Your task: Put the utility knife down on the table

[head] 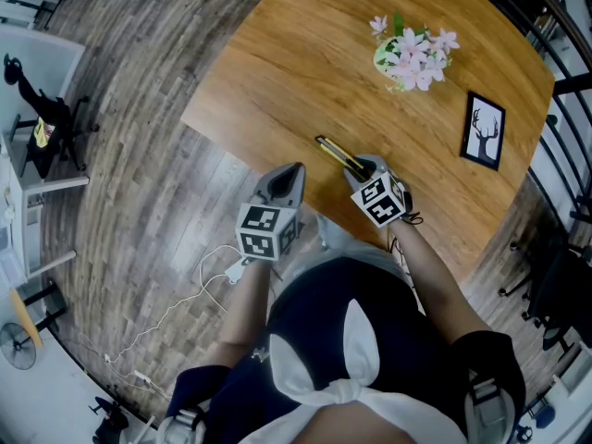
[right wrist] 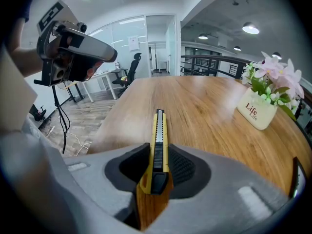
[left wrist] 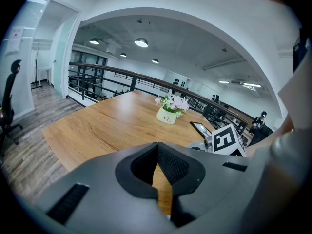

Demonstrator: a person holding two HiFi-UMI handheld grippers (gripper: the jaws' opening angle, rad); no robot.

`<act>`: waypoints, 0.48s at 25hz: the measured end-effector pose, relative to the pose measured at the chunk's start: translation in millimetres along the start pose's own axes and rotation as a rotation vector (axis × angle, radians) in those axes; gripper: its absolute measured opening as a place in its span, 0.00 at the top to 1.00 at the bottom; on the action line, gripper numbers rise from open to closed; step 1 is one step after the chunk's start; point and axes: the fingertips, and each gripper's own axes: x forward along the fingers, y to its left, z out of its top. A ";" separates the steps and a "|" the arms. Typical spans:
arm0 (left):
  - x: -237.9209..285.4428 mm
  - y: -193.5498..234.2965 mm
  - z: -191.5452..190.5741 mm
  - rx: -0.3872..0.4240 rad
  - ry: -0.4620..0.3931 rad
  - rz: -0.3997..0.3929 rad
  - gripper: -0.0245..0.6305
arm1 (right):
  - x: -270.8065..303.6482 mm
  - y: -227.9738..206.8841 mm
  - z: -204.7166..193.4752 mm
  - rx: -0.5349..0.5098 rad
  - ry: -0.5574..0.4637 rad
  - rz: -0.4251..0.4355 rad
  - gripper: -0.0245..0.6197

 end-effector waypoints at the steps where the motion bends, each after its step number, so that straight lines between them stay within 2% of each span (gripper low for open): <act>1: 0.3 -0.2 -0.9 0.001 0.002 -0.001 0.94 | 0.4 -0.1 -0.8 0.001 0.002 0.000 0.78; 12: -2.5 -5.0 0.9 0.002 0.015 -0.011 0.94 | 4.8 0.4 -6.2 -0.013 0.025 -0.005 0.78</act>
